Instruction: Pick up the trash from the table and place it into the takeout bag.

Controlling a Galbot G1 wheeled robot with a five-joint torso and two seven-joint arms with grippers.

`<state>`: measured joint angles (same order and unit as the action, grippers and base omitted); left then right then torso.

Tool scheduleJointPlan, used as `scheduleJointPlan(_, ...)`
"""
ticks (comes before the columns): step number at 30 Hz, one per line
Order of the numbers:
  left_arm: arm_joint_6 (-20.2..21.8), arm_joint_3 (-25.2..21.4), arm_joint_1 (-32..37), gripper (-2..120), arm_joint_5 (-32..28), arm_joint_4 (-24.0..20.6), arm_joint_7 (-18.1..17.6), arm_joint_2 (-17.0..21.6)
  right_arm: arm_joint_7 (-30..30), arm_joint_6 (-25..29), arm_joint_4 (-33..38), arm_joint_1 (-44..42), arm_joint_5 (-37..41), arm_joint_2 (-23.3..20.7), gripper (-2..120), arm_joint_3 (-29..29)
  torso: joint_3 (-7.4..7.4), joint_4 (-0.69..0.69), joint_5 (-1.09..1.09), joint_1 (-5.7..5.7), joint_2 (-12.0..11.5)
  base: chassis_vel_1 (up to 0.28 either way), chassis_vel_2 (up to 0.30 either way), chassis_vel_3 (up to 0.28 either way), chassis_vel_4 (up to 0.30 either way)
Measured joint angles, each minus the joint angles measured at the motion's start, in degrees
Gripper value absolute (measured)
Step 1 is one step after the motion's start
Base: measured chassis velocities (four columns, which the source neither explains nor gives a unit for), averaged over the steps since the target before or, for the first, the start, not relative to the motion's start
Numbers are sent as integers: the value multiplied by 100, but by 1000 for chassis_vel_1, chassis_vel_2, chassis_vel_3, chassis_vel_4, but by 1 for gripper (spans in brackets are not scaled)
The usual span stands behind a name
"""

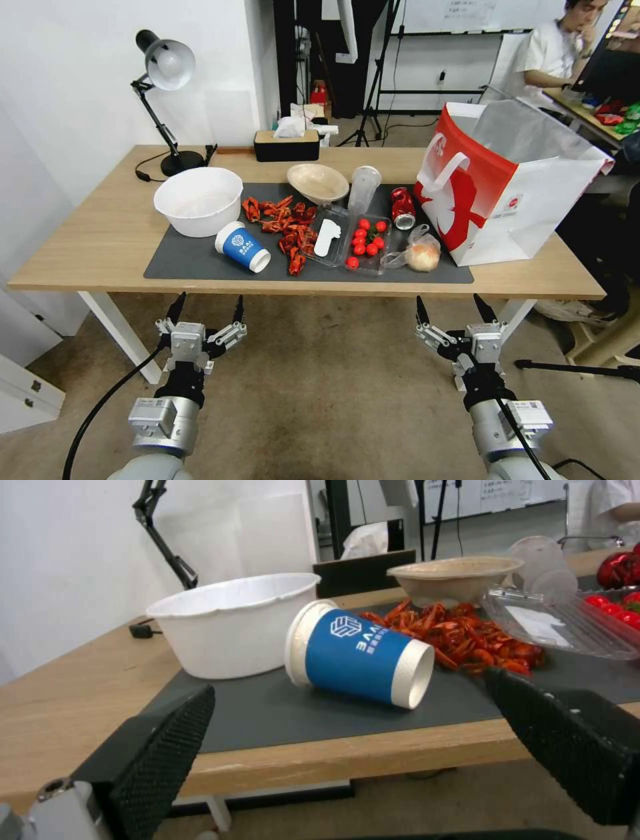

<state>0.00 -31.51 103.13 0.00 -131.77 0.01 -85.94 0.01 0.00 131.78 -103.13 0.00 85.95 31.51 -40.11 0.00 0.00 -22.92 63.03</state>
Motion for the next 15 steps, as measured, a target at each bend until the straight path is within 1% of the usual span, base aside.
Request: scheduleJointPlan(15, 0, 0, 0, 100, 0, 0, 0, 0, 0, 0, 0, 0, 0, 0, 100, 0, 0, 0, 0, 0, 0, 0, 0, 0, 0)
